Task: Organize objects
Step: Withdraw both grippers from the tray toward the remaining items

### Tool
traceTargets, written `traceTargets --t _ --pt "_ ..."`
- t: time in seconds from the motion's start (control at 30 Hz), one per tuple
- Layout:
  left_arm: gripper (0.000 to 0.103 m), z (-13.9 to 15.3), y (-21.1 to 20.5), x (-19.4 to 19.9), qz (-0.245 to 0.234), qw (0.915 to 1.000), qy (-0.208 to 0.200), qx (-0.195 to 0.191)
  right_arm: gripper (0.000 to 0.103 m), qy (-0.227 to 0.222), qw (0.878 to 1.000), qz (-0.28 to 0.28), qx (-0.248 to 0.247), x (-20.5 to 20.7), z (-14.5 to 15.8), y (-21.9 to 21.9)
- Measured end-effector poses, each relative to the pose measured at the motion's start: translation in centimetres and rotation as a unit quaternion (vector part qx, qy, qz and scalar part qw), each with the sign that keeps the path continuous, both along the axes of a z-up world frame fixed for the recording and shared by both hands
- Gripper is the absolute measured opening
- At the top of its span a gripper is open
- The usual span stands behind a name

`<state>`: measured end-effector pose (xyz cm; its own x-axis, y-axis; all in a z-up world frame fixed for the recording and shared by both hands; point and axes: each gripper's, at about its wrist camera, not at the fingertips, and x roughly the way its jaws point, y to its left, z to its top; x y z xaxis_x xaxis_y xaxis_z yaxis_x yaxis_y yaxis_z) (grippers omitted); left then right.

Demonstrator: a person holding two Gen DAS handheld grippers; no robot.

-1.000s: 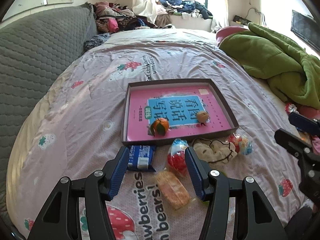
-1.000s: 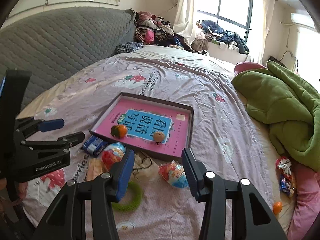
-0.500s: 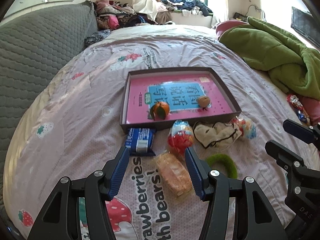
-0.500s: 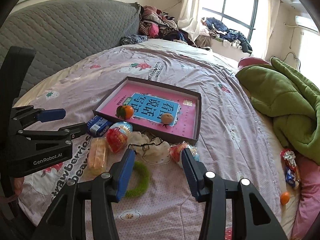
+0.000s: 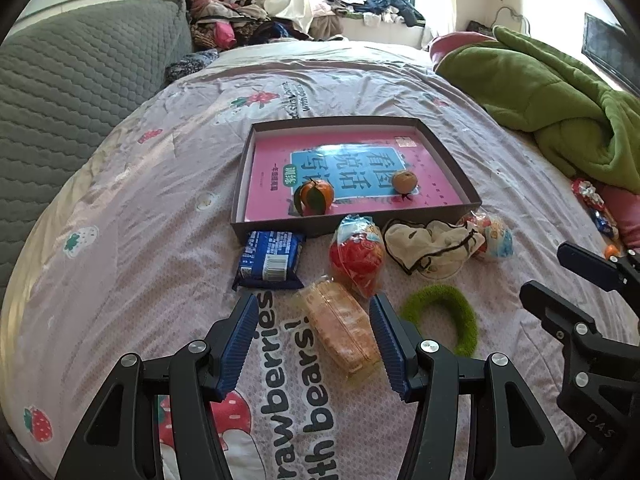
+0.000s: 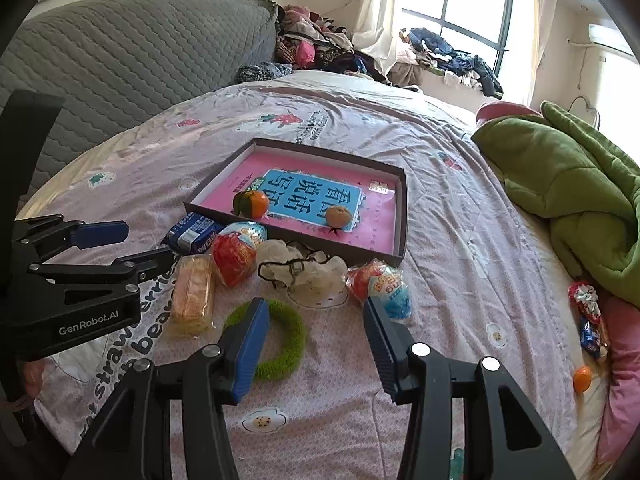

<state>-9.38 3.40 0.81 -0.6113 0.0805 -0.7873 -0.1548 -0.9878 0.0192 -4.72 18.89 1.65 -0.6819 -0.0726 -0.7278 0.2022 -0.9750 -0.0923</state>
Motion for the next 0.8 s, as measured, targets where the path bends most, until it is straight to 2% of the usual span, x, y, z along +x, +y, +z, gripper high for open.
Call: traceTargets --t 0.8 --pt "0.059 -1.3 0.6 0.7 -0.011 0.9999 -0.009 0.007 0.049 -0.017 1.0 0.001 -0.005 0.1 -1.5 0.1"
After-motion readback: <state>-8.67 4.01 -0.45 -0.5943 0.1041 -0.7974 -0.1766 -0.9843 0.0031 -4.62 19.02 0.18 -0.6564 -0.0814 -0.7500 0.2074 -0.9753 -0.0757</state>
